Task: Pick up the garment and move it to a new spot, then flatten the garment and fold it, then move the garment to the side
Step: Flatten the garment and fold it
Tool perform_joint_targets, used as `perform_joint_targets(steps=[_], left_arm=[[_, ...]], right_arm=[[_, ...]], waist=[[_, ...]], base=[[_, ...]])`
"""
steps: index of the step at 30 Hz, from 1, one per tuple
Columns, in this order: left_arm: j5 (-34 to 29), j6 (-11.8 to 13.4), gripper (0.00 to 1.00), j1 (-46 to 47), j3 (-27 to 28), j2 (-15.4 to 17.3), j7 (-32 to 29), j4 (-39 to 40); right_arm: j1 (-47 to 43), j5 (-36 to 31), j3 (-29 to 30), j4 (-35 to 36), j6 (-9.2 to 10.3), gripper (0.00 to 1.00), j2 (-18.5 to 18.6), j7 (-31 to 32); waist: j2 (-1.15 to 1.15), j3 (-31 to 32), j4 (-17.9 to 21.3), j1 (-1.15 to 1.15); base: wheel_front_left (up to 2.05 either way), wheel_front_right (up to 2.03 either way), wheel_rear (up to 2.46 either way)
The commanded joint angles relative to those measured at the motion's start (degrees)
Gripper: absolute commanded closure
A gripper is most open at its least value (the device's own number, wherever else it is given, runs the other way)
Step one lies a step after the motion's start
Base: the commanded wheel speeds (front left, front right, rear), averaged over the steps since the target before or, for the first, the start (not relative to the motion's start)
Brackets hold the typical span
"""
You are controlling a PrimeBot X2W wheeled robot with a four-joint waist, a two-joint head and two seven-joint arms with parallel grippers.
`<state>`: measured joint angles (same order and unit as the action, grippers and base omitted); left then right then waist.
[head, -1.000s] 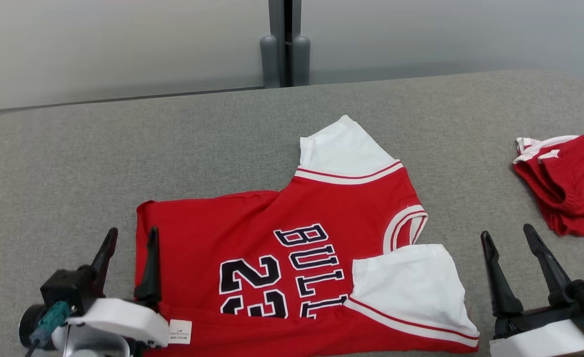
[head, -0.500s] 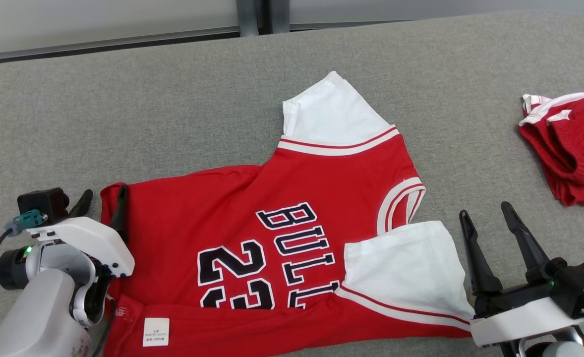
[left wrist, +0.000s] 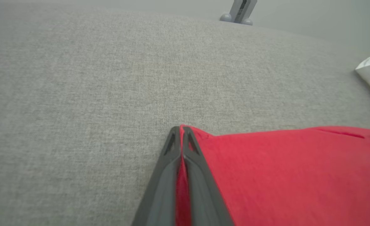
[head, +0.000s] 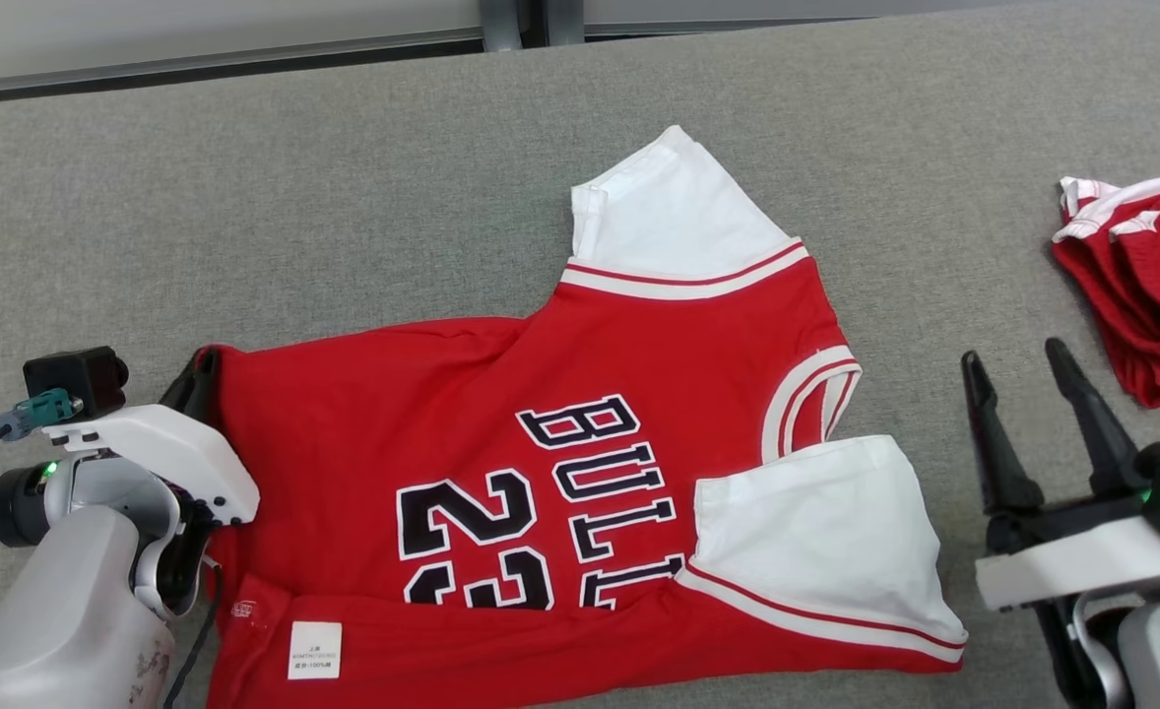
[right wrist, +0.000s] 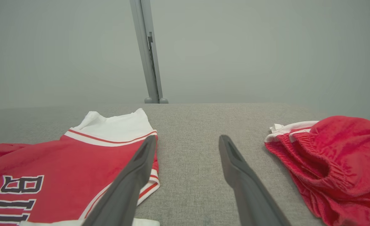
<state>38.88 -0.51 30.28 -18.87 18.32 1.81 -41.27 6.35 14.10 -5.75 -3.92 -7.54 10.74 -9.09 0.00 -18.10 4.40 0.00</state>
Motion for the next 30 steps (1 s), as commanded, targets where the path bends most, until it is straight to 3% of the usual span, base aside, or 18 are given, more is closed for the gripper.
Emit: perform_joint_targets(steps=[1, 6, 13, 21, 22, 30], left_arm=[[-0.3, -0.1, 1.00, 1.3, 0.1, 0.1, 0.9, 0.3], [-1.2, 0.1, 1.00, 3.7, -0.8, -0.8, 1.9, 1.9], [-2.1, -0.9, 1.00, 9.1, -2.8, -3.9, 2.7, 3.7], [-2.8, -2.2, 1.00, 13.8, -5.0, -7.7, 3.8, 2.5], [-2.8, -2.6, 1.00, 14.7, -5.5, -8.5, 4.3, 1.6], [-2.7, -3.9, 1.00, 16.7, -6.8, -10.2, 5.7, -2.2]], right_arm=[[2.7, 0.6, 0.7, -1.0, 0.10, 0.00, 1.3, -0.2], [11.0, 2.2, 1.6, -5.4, 0.10, 0.00, 4.4, 0.9], [26.6, 6.4, -2.6, -14.2, 0.10, 0.00, 10.0, 4.2], [43.0, 12.8, -11.9, -26.4, 0.07, 0.00, 12.8, 10.0], [46.3, 14.3, -15.7, -29.7, 0.07, 0.00, 13.2, 11.6], [53.4, 21.9, -28.2, -38.0, 0.08, 0.00, 14.5, 18.2]], waist=[[0.00, -0.5, -0.6, 0.00], [0.00, -2.7, -2.8, 0.00], [0.00, -8.3, -8.4, 0.00], [0.00, -12.3, -13.0, 0.00], [0.00, -12.6, -13.7, 0.00], [0.00, -12.4, -15.1, 0.00]], base=[[0.00, 0.00, 0.00], [0.00, 0.00, 0.00], [0.00, 0.00, 0.00], [0.00, 0.00, 0.00], [0.00, 0.00, 0.00], [0.00, 0.00, 0.00]])
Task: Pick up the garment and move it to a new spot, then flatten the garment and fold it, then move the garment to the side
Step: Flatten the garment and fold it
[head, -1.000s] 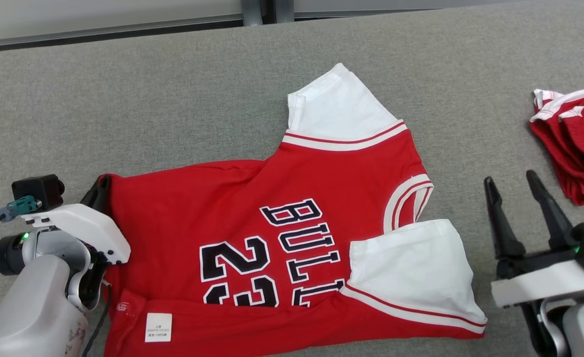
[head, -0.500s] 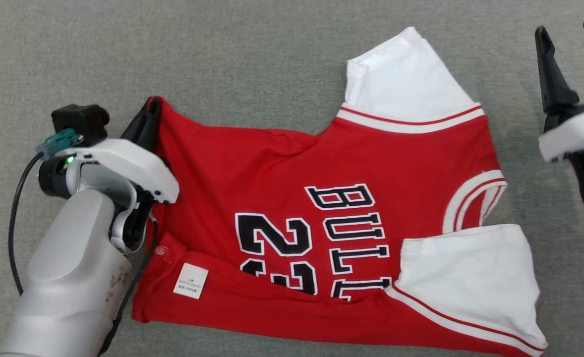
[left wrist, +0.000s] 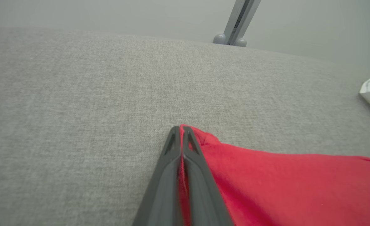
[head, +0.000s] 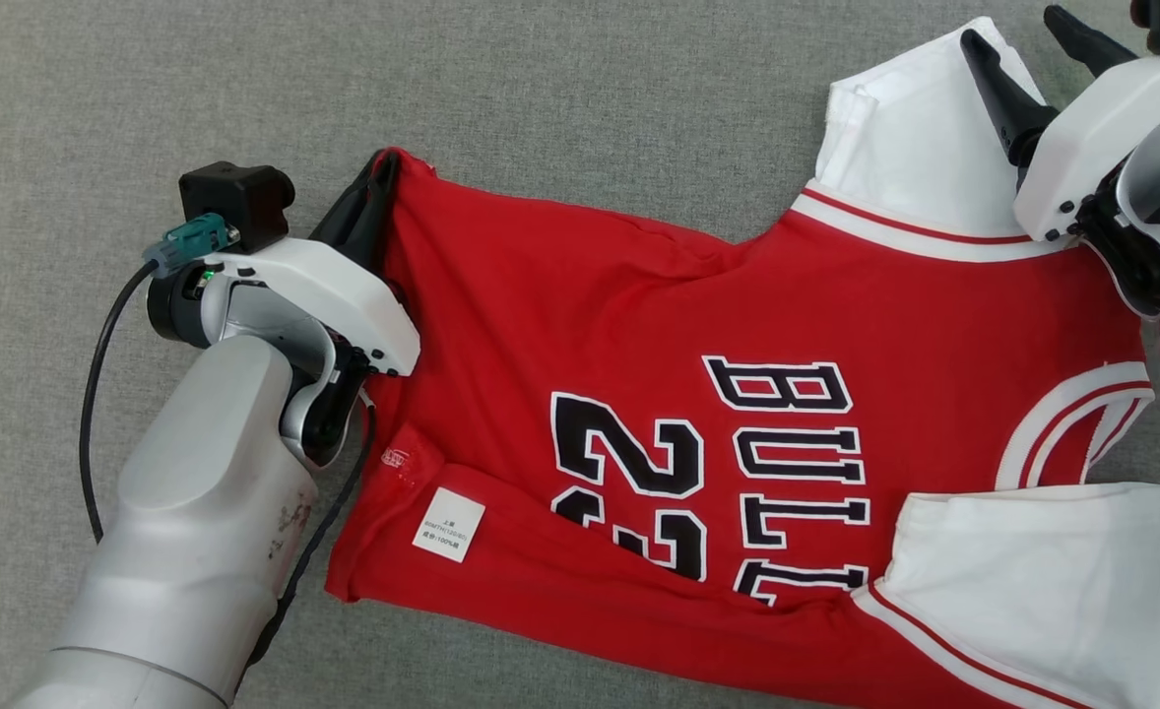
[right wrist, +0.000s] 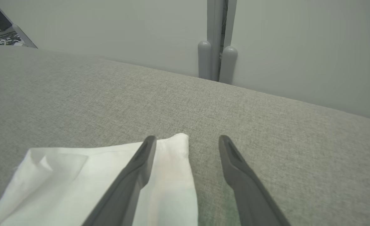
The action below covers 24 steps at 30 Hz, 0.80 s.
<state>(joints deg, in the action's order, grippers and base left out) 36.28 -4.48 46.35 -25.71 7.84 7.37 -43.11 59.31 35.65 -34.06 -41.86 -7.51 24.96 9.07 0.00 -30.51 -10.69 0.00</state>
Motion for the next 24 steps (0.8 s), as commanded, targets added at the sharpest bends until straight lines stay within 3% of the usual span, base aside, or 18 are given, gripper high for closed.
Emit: perform_joint_targets(steps=[1, 2, 3, 4, 5, 13, 24], left_arm=[[-0.1, -0.1, 1.00, 1.0, 0.0, 0.2, 0.4, -0.7], [-0.1, -0.2, 1.00, 1.2, 0.0, 0.2, 0.5, -1.1], [0.1, -0.2, 1.00, 1.3, 0.0, 0.1, 0.7, -1.4], [0.2, -0.3, 1.00, 1.4, 0.0, 0.0, 1.0, -1.7], [0.4, -0.4, 1.00, 1.5, 0.1, -0.1, 1.2, -2.0], [1.8, -0.7, 1.00, 1.8, 1.0, 0.3, 2.9, -3.6], [5.7, -1.5, 1.00, -2.8, 3.2, 3.0, 1.9, -0.3]], right_arm=[[0.8, 1.4, -1.0, -0.7, 0.05, 0.00, 0.4, 0.8], [1.3, 2.2, -2.1, -1.1, 0.05, 0.33, 0.7, 1.6], [1.5, 3.3, -3.1, -1.5, 0.05, 0.56, 0.9, 2.5], [1.9, 4.2, -4.0, -1.8, 0.05, 0.67, 1.1, 2.9], [2.2, 5.2, -4.7, -2.0, 0.05, 1.00, 1.2, 3.3], [2.4, 9.0, -7.3, -2.2, 0.05, 1.00, 3.0, -3.0], [-4.7, 12.9, -7.4, 5.7, 0.05, 1.00, 6.3, -15.7]], waist=[[0.00, 0.1, -0.1, 0.00], [0.00, 0.2, -0.1, 0.00], [0.00, 0.2, -0.1, 0.00], [0.00, 0.3, -0.1, 0.00], [0.00, 0.4, -0.1, 0.00], [0.00, 2.1, 0.6, 0.00], [0.00, 7.1, 3.5, 0.00]], base=[[0.00, 0.00, 0.00], [0.00, 0.00, 0.00], [0.00, 0.00, 0.00], [0.00, 0.00, 0.00], [0.00, 0.00, 0.00], [0.00, 0.00, 0.00], [0.00, 0.00, 0.00]])
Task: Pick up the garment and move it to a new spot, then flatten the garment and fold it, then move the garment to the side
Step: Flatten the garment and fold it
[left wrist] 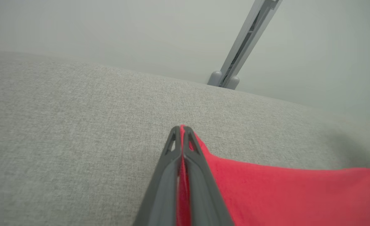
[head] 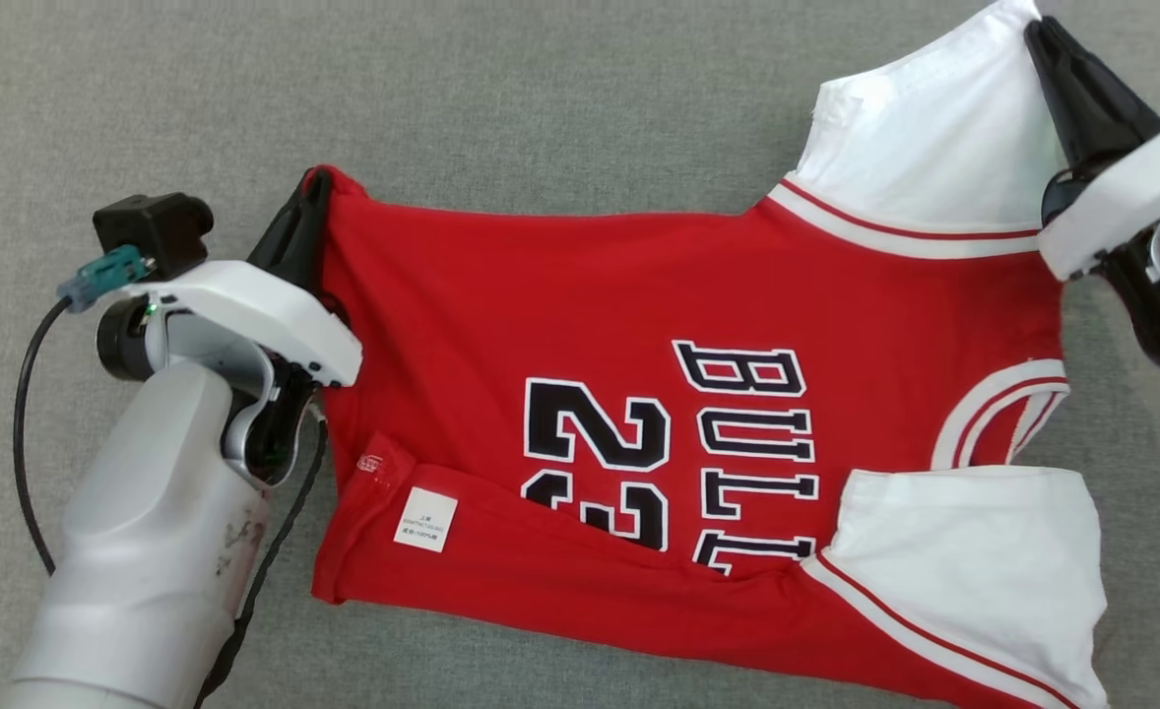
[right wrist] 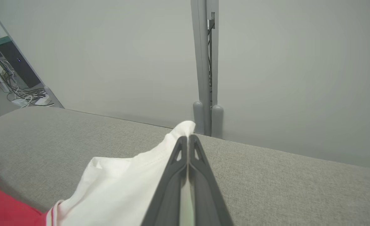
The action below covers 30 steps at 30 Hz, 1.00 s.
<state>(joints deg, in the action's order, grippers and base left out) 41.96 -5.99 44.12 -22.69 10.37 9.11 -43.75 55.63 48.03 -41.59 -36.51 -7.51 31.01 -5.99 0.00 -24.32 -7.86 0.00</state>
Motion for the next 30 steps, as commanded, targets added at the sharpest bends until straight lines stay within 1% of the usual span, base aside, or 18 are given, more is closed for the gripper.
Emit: perform_joint_targets(steps=[1, 5, 8, 11, 17, 24, 26, 30], left_arm=[[0.4, 0.2, 1.00, -1.4, 0.5, 0.8, -0.1, 1.1], [1.7, 1.1, 1.00, -5.6, 1.2, 1.8, -0.8, 4.8], [3.3, 2.0, 1.00, -10.1, 2.1, 2.3, -1.2, 8.4], [4.8, 2.1, 1.00, -13.5, 2.7, 2.5, -1.8, 11.3], [9.0, 4.1, 1.00, -24.6, 4.6, 4.4, -4.8, 21.8], [12.8, 8.1, 1.00, -35.2, 6.9, 7.4, -8.9, 33.9], [13.0, 9.1, 1.00, -37.4, 7.4, 8.5, -9.6, 36.1], [13.4, 10.8, 1.00, -40.8, 7.7, 9.5, -10.9, 39.1]], right_arm=[[-2.2, 0.5, 0.2, 1.3, 0.05, 1.00, 0.7, -1.3], [-8.5, 1.6, 1.5, 5.5, 0.04, 1.00, 1.8, -3.9], [-15.2, 3.3, 3.1, 9.6, 0.03, 1.00, 1.6, -5.1], [-20.1, 3.3, 3.9, 12.3, 0.03, 1.00, 2.0, -5.7], [-34.5, 2.4, 8.4, 20.3, 0.03, 1.00, 0.4, -6.8], [-49.0, -0.4, 15.6, 28.5, 0.03, 1.00, -1.9, -3.6], [-52.5, -1.9, 17.9, 30.2, 0.03, 1.00, -2.6, -2.2], [-58.0, -3.7, 21.0, 33.2, 0.03, 1.00, -5.1, 1.4]], waist=[[0.00, 1.3, 0.9, 0.00], [0.00, 3.2, 1.6, 0.00], [0.00, 4.4, 2.2, 0.00], [0.00, 5.1, 2.6, 0.00], [0.00, 7.3, 3.8, 0.00], [0.00, 9.3, 4.7, 0.00], [0.00, 9.8, 4.8, 0.00], [0.00, 10.4, 5.1, 0.00]], base=[[0.00, 0.00, 0.00], [0.00, 0.00, 0.00], [0.00, 0.00, 0.00], [0.00, 0.00, 0.00], [0.00, 0.00, 0.00], [0.00, 0.00, 0.00], [0.00, 0.00, 0.00], [0.00, 0.00, 0.00]])
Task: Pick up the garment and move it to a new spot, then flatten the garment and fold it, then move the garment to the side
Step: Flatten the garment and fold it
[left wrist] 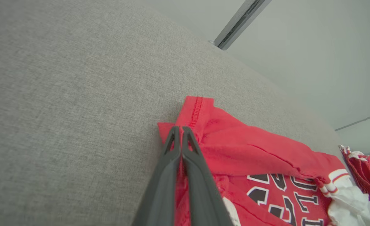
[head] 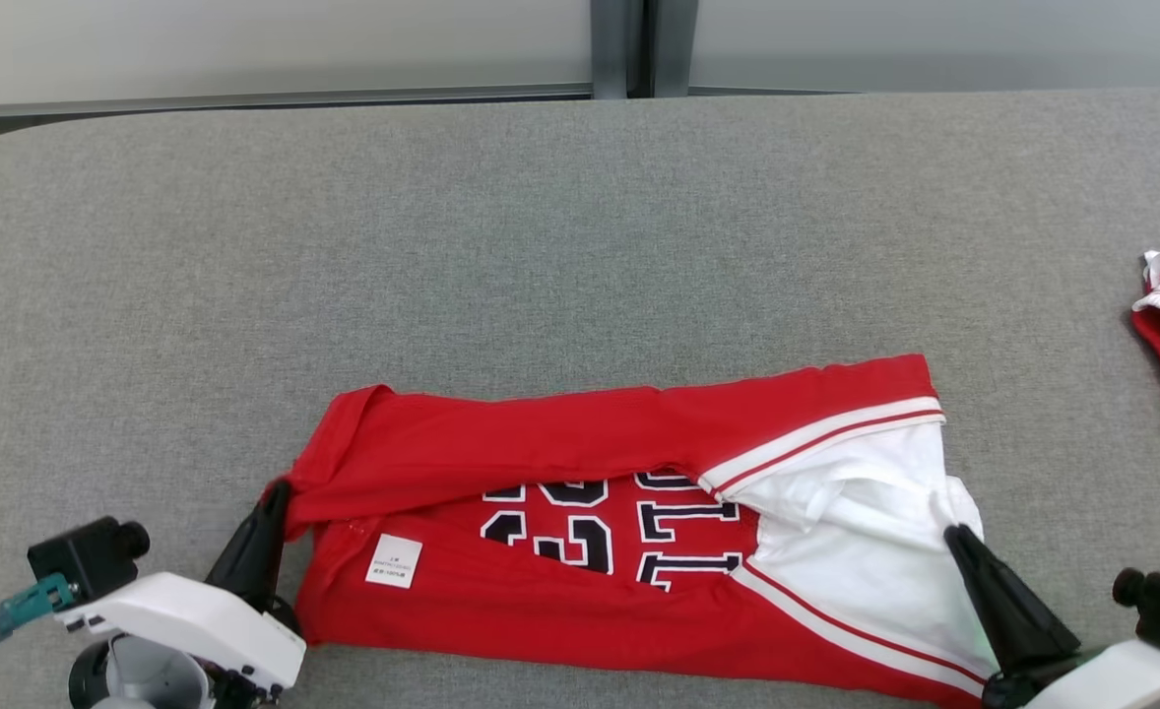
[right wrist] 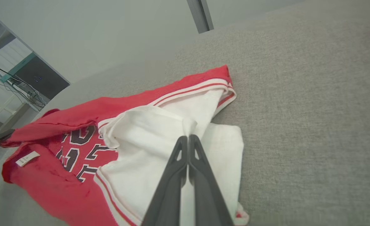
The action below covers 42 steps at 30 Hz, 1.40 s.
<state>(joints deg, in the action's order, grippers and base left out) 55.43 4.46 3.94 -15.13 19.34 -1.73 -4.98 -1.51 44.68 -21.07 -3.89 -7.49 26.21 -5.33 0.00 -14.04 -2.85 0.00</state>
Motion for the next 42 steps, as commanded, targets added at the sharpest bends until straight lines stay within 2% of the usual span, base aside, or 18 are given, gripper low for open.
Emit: perform_joint_targets(steps=[1, 5, 6, 7, 8, 9, 10, 13, 14, 16, 23, 28, 35, 42], left_arm=[[0.1, 0.8, 1.00, -1.2, 0.1, 0.5, -0.3, 0.7], [0.1, 1.5, 1.00, -3.0, -0.2, 0.3, -0.4, 1.0], [0.3, 1.5, 0.75, -3.4, -0.4, 0.1, -0.6, 0.9], [-0.2, 1.7, 0.24, -3.6, -0.7, 0.4, -0.6, 0.6], [-0.8, 1.9, 0.00, -3.7, -0.6, 0.4, 0.2, 0.6], [-0.8, 2.1, 0.00, -3.7, -0.1, -0.2, 1.3, 0.8], [-1.5, 2.4, 0.00, -3.8, 0.3, -0.4, 2.8, 1.0], [-6.1, 4.1, 0.00, -4.0, 0.5, -0.5, 8.8, 1.7], [-8.4, 5.1, 0.00, -4.1, 0.3, -0.1, 10.5, 1.9], [-10.9, 6.3, 0.00, -4.1, 0.0, -1.1, 13.3, 3.1], [-21.5, 10.7, 0.00, -3.7, -1.1, -1.0, 16.5, 8.3], [-25.7, 10.8, 0.00, -4.0, -1.4, -0.8, 16.8, 9.5], [-27.4, 9.1, 0.00, -7.8, -2.0, -0.5, 17.0, 5.9], [-27.5, 8.7, 0.00, -7.7, -2.3, -0.3, 17.0, 4.4]], right_arm=[[-1.8, -0.7, 1.2, 1.0, 0.01, 1.00, -1.0, 1.3], [-5.4, -3.4, 3.6, 1.6, 0.01, 1.00, -2.9, 4.3], [-5.9, -3.4, 3.7, 1.7, 0.01, 1.00, -3.7, 5.2], [-6.3, -3.7, 4.0, 2.1, 0.01, 0.98, -4.6, 5.5], [-6.6, -4.9, 4.6, 2.2, 0.01, 0.69, -4.8, 5.6], [-7.0, -5.0, 5.3, 2.3, 0.01, 0.30, -5.7, 5.7], [-7.2, -5.9, 5.7, 2.7, 0.01, 0.00, -6.5, 5.1], [-6.7, -9.9, 7.4, 4.7, 0.01, 0.00, -7.5, 3.1], [-6.3, -13.0, 8.5, 5.0, 0.01, 0.00, -6.9, 2.5], [-5.8, -17.1, 10.3, 6.8, -0.01, 0.00, -8.1, 0.9], [-3.9, -27.2, 17.0, 12.6, 0.01, 0.00, -11.8, -1.0], [-3.5, -29.9, 18.3, 12.8, 0.01, 0.00, -13.0, -0.2], [-6.1, -29.9, 17.1, 9.3, 0.01, 0.00, -13.8, 0.3], [-6.6, -29.3, 17.0, 8.0, 0.01, 0.00, -14.3, 0.1]], waist=[[0.00, 0.4, 0.2, 0.00], [0.00, 0.8, 0.4, 0.00], [0.00, 0.9, 0.4, 0.00], [0.00, 1.0, 0.5, 0.00], [0.00, 1.1, 0.6, 0.00], [0.00, 1.1, 0.7, 0.00], [0.00, 1.2, 0.8, 0.00], [0.00, 1.7, 1.4, 0.00], [0.00, 1.9, 1.5, 0.00], [0.00, 2.5, 1.7, 0.00], [0.00, 4.3, 2.7, 0.00], [0.00, 6.1, 3.0, 0.00], [0.00, 10.3, 3.3, 0.00], [0.00, 10.8, 3.5, 0.00]], base=[[0.00, 0.00, 0.00], [0.00, 0.00, 0.00], [0.00, 0.00, 0.00], [0.00, 0.00, 0.00], [0.00, 0.00, 0.00], [0.00, 0.00, 0.00], [0.00, 0.00, 0.00], [0.00, 0.00, 0.00], [0.00, 0.00, 0.00], [0.00, 0.00, 0.00], [0.00, 0.00, 0.00], [0.00, 0.00, 0.00], [0.00, 0.00, 0.00], [0.00, 0.00, 0.00]])
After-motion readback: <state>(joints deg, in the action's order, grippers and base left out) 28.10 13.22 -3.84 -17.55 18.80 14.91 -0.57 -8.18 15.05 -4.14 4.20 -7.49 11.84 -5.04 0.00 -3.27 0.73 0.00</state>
